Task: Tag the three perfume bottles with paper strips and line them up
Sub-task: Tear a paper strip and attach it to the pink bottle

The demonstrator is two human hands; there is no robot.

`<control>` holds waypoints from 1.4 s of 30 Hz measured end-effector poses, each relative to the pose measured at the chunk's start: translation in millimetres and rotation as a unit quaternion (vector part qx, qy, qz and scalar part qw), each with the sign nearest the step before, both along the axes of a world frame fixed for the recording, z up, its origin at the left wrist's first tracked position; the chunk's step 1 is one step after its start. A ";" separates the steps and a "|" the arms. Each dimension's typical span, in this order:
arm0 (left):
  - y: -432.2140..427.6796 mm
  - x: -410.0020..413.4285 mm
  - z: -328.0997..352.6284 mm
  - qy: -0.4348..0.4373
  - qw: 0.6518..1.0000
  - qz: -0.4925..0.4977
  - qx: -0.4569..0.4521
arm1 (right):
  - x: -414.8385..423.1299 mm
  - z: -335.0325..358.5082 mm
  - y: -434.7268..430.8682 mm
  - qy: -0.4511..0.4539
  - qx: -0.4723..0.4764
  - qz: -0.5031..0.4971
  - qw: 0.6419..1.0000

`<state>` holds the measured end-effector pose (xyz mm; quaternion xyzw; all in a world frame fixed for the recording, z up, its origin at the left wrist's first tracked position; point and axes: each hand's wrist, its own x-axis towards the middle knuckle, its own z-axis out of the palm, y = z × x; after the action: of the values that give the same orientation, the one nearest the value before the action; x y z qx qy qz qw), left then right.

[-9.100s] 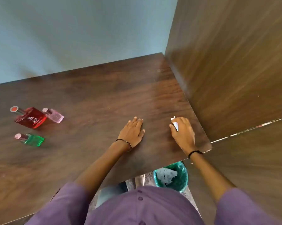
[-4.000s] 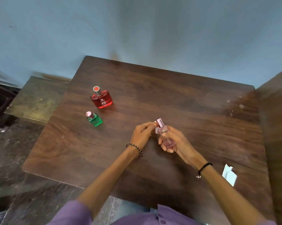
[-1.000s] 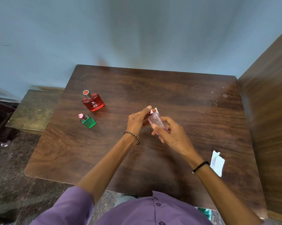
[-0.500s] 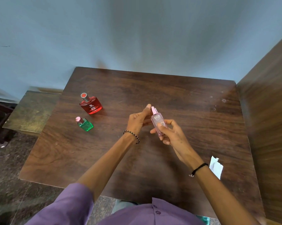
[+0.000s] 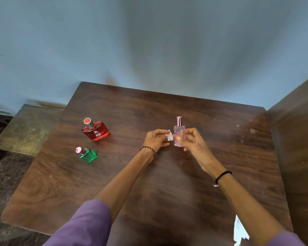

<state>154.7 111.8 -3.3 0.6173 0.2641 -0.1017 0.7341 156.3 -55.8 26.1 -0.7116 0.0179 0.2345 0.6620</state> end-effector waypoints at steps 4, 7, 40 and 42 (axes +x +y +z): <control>10.1 20.6 -13.7 0.000 1.000 0.013 0.018 | 38.6 -4.2 7.2 -0.034 -0.053 0.023 0.998; 17.1 35.1 -19.9 0.006 1.000 0.025 0.016 | 64.2 -10.4 13.3 -0.040 -0.072 0.037 0.996; 25.3 59.3 -20.6 0.067 0.998 0.019 0.011 | 91.2 -43.0 41.7 -0.086 -0.160 0.048 0.982; 21.8 48.7 -20.9 0.063 0.998 0.024 0.011 | 80.4 -43.7 34.0 -0.086 -0.160 0.028 0.983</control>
<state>203.5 133.6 -24.2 0.6114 0.3258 -0.1199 0.7111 236.8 -21.8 -17.6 -0.8262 -0.0211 0.1850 0.5318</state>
